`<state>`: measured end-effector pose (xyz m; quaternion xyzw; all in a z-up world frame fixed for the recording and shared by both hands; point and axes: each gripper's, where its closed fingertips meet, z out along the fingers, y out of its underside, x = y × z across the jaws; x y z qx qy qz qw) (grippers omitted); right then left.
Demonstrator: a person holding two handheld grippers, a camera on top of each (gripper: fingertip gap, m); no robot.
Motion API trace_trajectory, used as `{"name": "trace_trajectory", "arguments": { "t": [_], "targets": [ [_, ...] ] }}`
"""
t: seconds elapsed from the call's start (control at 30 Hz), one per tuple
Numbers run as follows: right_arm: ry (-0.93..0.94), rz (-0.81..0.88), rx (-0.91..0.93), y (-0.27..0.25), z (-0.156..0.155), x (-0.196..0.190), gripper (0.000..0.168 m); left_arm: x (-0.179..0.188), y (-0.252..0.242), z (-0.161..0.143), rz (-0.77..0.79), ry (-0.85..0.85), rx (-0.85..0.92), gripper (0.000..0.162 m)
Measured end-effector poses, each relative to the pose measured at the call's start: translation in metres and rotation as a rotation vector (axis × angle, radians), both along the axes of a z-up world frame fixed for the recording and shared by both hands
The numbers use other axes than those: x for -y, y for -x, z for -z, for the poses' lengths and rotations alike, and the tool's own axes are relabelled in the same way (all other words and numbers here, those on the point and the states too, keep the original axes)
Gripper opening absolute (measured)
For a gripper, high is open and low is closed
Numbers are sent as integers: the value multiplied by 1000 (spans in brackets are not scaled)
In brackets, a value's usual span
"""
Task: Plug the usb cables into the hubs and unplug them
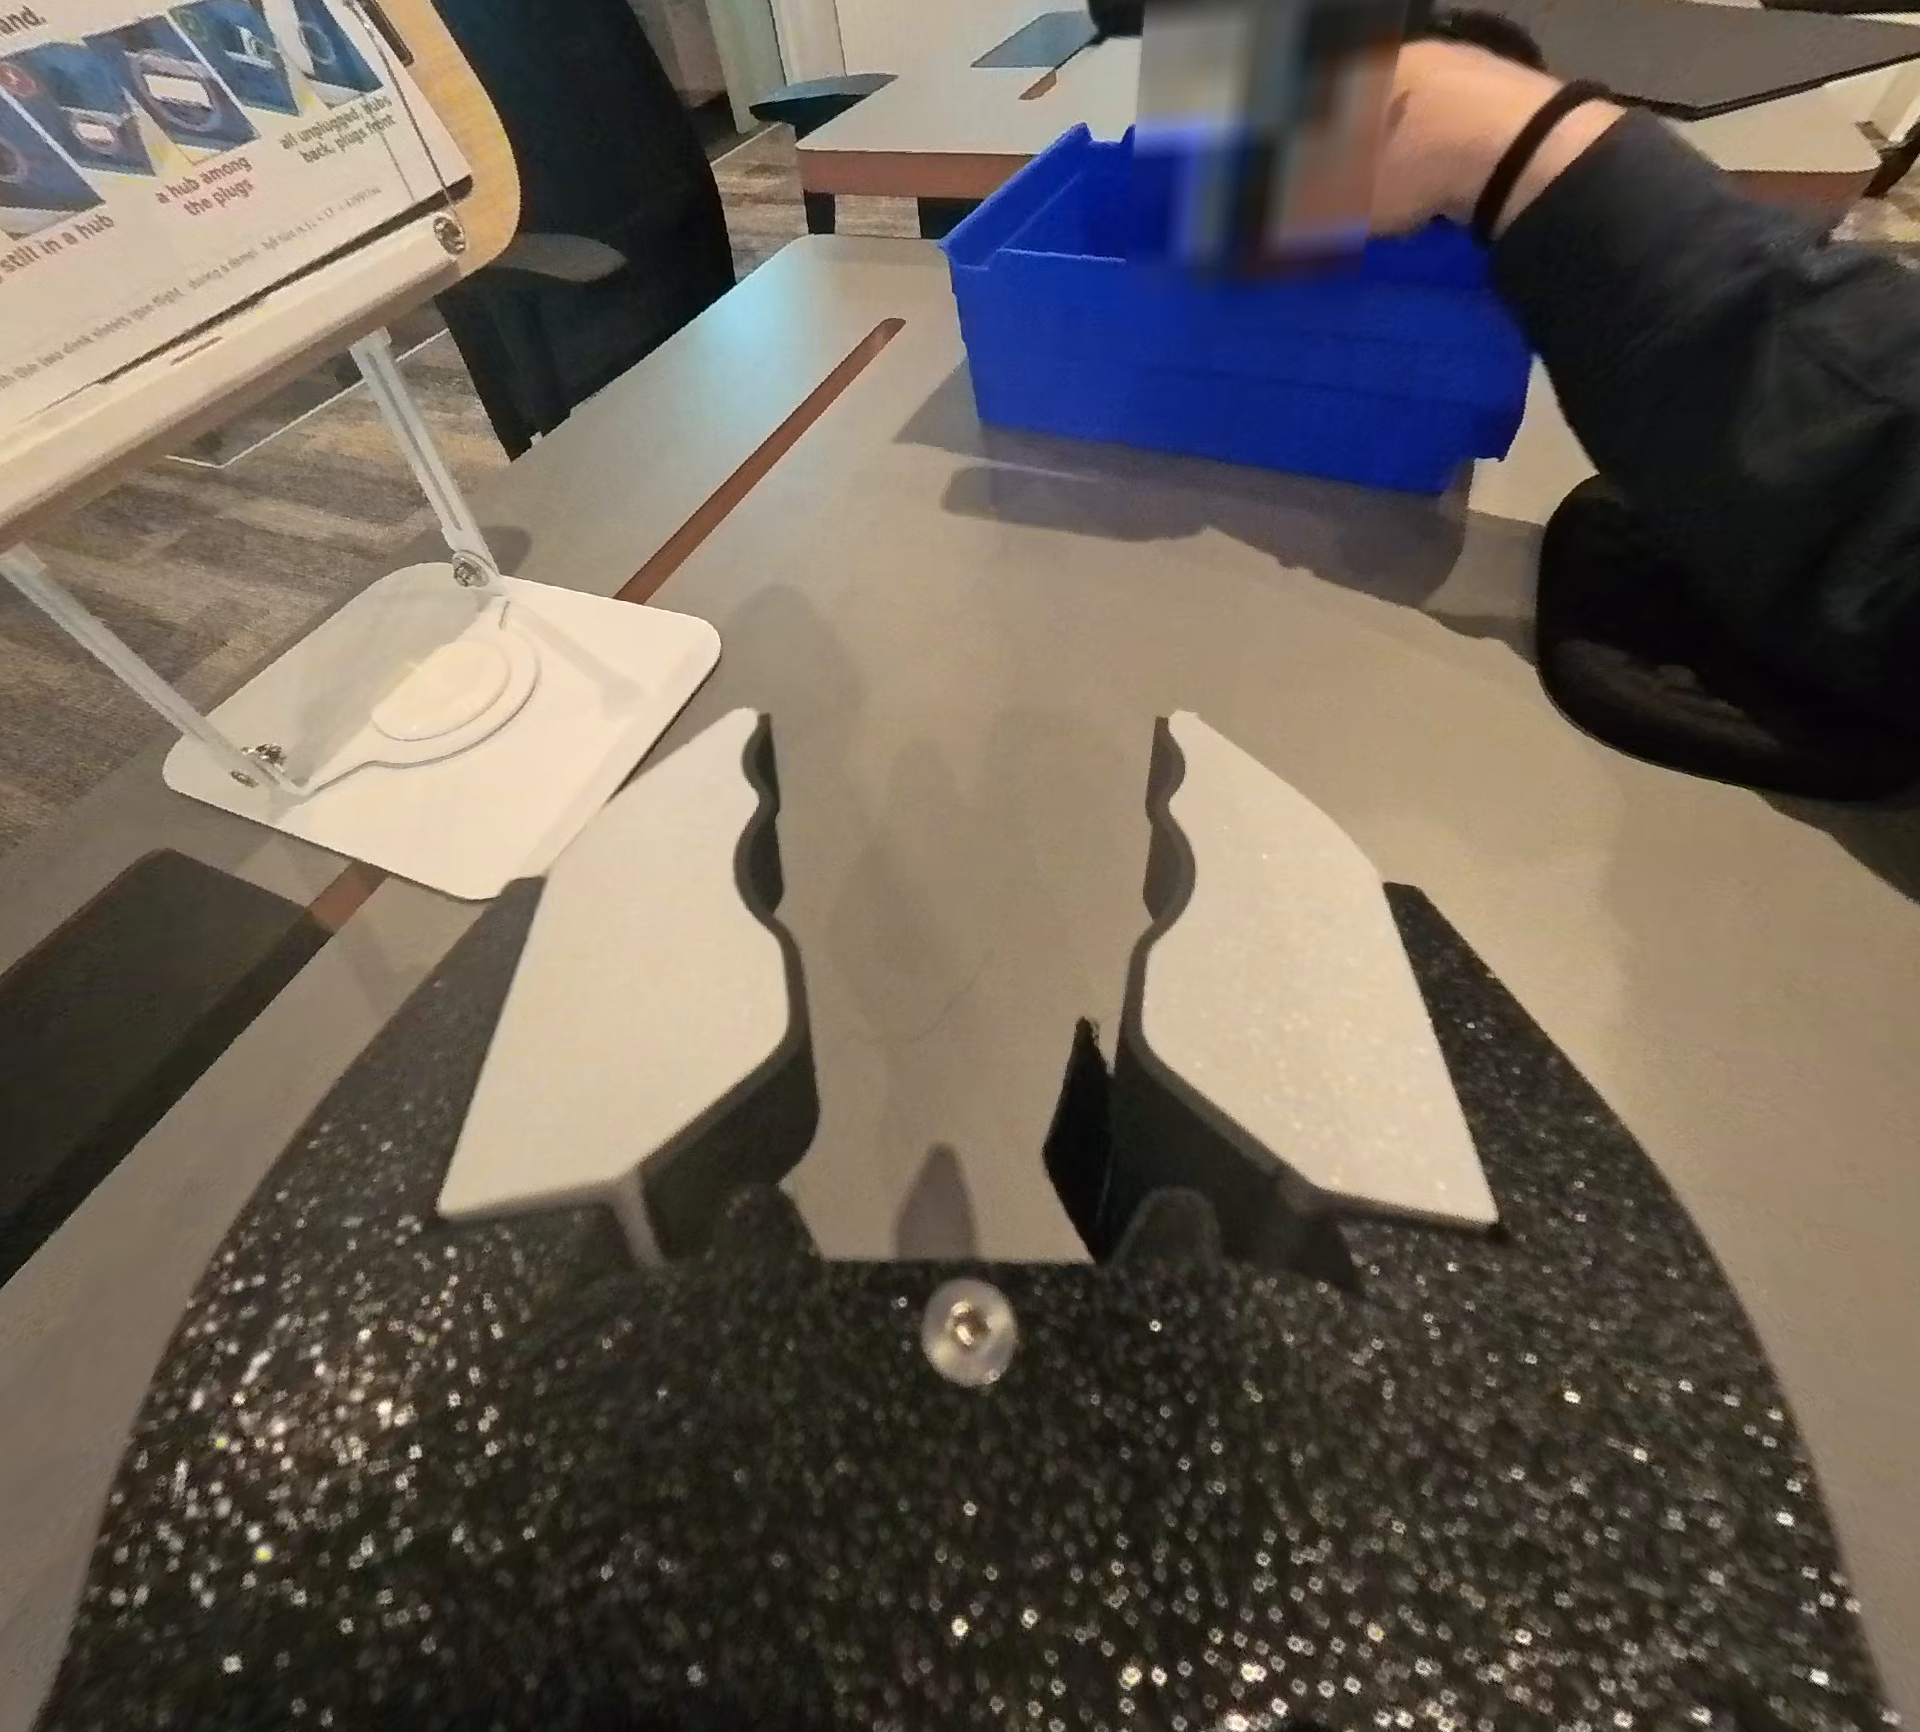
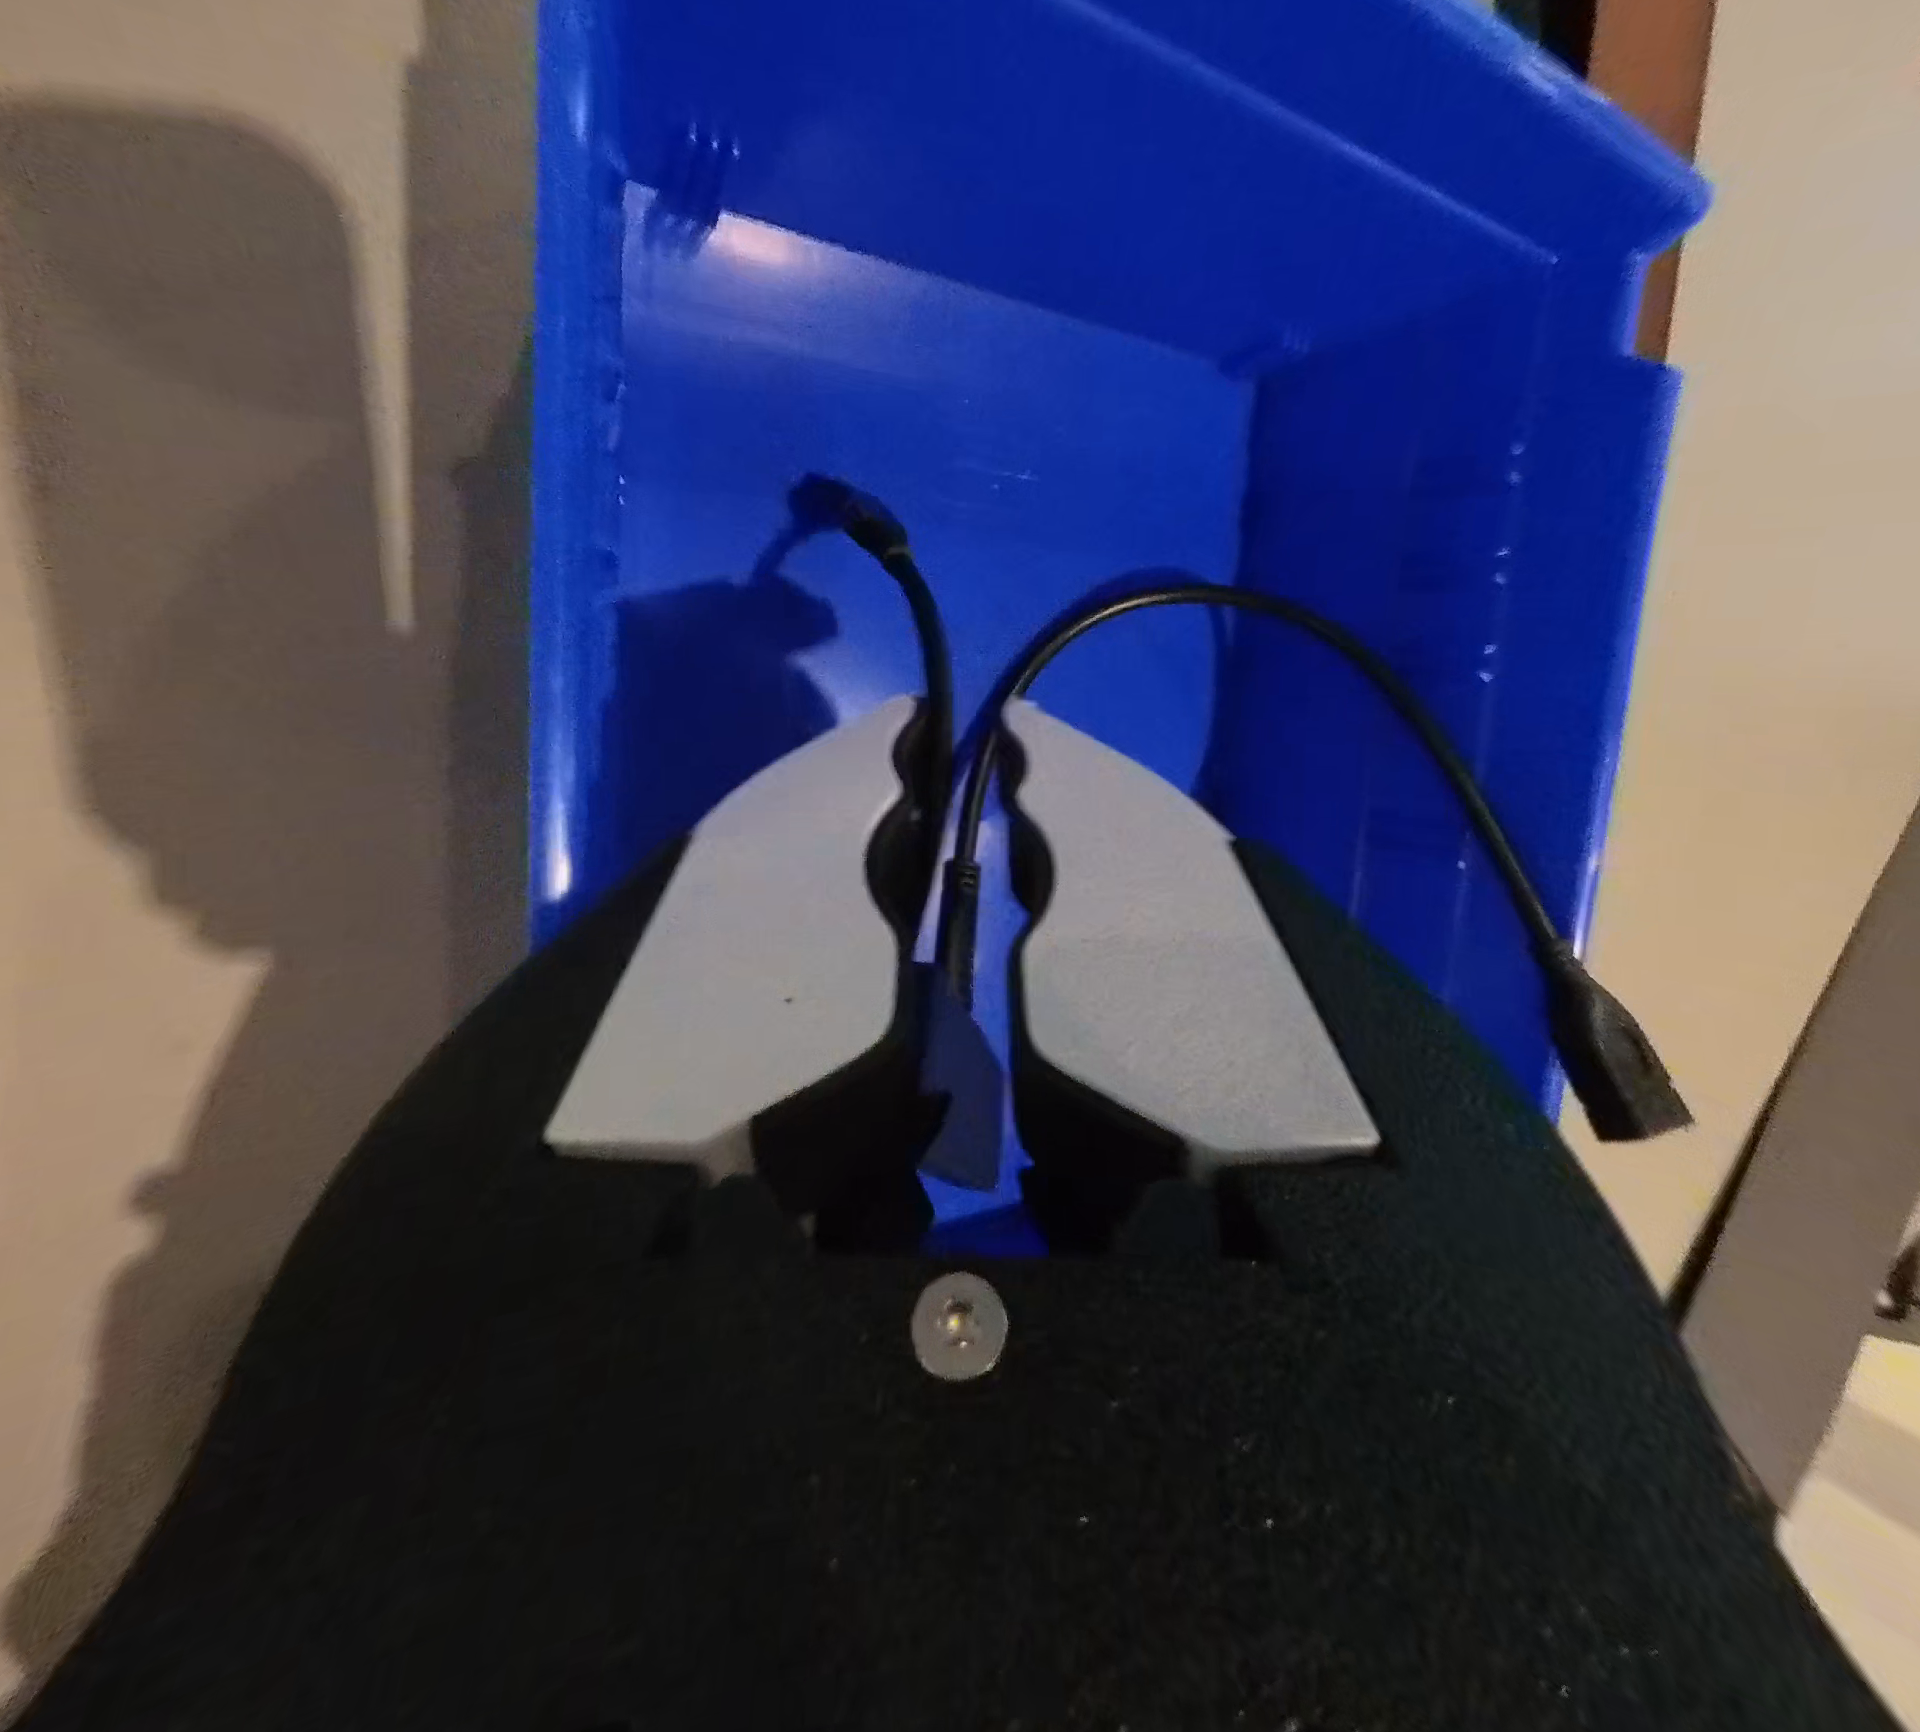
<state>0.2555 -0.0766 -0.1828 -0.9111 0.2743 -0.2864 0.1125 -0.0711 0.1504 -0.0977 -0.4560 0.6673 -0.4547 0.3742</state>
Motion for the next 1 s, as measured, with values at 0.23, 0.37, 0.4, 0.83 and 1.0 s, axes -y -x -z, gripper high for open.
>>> {"name": "trace_trajectory", "arguments": {
  "t": [0.23,0.37,0.4,0.83,1.0],
  "targets": [
    [-60,50,114,-6,-35,13,53,-7,1,-1,-17,15,-5,70],
    [-99,65,209,1,-66,15,56,-8,1,-2,-24,8,-2,69],
    [-125,59,231,4,-75,12,55,-8,2,-2,-25,8,-1,69],
    [-422,-342,259,82,-123,-86,37,-14,4,-4,-47,-9,0,68],
    [-591,-636,174,150,-116,-164,34,-23,2,-2,-88,-18,-2,68]
  ]
}}
